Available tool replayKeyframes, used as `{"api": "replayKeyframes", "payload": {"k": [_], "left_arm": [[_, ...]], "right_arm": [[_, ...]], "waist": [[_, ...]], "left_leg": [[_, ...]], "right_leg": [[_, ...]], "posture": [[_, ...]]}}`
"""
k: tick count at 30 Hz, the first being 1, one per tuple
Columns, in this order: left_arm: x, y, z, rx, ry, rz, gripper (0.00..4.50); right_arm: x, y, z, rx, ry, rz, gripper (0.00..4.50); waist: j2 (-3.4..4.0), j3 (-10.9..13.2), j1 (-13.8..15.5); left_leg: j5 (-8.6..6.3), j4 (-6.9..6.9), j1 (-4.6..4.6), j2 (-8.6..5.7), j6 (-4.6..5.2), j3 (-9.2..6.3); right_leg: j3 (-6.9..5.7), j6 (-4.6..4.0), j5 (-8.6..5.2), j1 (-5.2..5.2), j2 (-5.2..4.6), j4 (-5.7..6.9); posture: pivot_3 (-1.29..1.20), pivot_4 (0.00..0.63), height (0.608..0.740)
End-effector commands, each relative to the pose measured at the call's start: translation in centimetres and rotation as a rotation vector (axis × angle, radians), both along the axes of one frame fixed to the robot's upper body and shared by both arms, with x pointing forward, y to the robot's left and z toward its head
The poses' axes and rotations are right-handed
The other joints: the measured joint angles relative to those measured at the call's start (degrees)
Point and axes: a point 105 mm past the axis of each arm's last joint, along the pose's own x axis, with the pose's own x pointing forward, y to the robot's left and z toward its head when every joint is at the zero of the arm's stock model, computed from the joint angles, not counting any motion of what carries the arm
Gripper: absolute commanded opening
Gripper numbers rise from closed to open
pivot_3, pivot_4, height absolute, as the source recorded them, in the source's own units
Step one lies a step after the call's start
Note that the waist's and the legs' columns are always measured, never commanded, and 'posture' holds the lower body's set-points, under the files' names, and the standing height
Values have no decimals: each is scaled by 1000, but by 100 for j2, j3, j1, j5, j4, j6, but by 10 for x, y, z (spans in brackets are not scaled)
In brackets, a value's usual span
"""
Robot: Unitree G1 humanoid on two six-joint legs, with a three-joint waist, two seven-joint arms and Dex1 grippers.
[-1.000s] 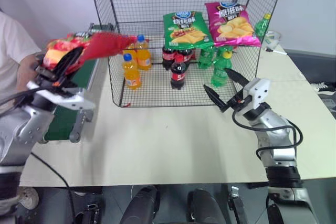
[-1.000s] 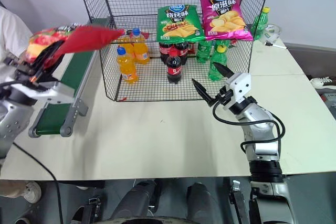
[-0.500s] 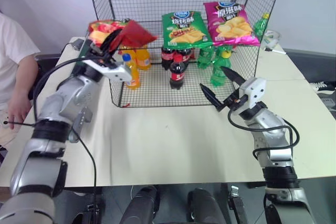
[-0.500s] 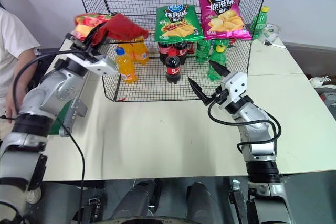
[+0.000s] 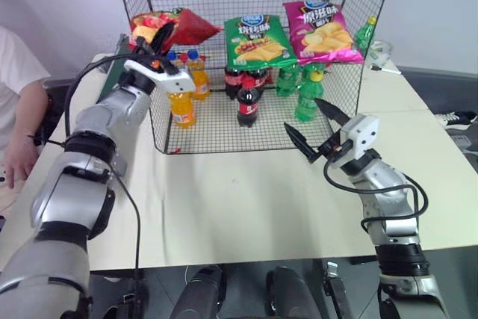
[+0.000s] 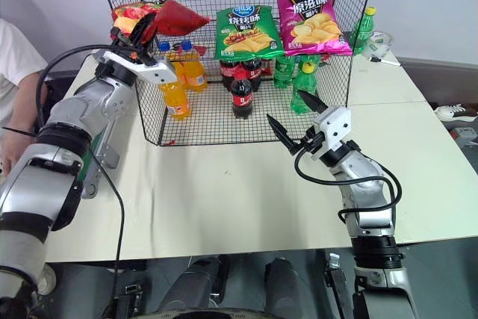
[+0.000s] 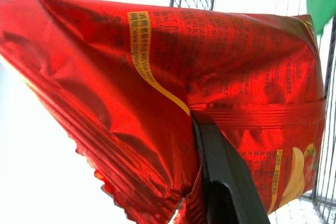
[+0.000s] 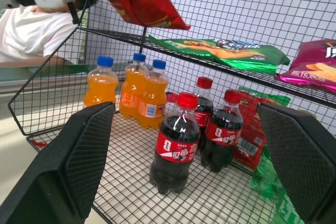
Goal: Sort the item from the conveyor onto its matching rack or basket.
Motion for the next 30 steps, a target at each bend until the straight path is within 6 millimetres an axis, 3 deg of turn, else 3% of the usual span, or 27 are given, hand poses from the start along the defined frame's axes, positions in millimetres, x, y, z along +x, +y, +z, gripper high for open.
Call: {"api": "replayKeyframes", "payload": {"k": [1,4,11,20,27,30], "left_arm": [[5,-9,8,6,-28,9,43],[10,-14,7,1,-19,28,43],[23,-17,-20,37,102,108,43],[28,-15,-20,-60,184,108,43],[23,-9,-14,-81,182,63,3287],[20,-3,-10,-95,180,37,3287]], "right_arm": [[-4,5,16,-2,-60,14,4500],[-5,7,17,-2,-61,15,4500],[-8,8,15,-15,-55,12,4500],[-10,9,14,-14,-45,10,4500],[-9,10,13,-18,-35,17,4500],[-9,10,12,-20,-33,17,4500]], "waist": [[-2,0,11],[-7,2,2],[-8,3,-27],[-10,4,-10],[-11,2,-10],[-11,2,-11]], "left_leg": [[0,2,0,-3,0,-1],[0,5,-1,-5,0,-2],[0,5,-3,-5,0,-2],[0,9,-5,-6,0,-2],[0,10,-3,-5,0,-2],[0,11,-3,-5,0,-2]], "right_leg": [[-1,1,-1,2,-2,0],[0,5,-1,3,-4,0],[0,8,-3,-2,-4,4],[0,8,-3,0,-4,4],[0,8,-3,3,-5,4],[0,8,-3,2,-5,5]], "posture": [[0,150,740],[0,150,740],[0,150,740],[0,150,740],[0,150,740],[0,150,740]]}}
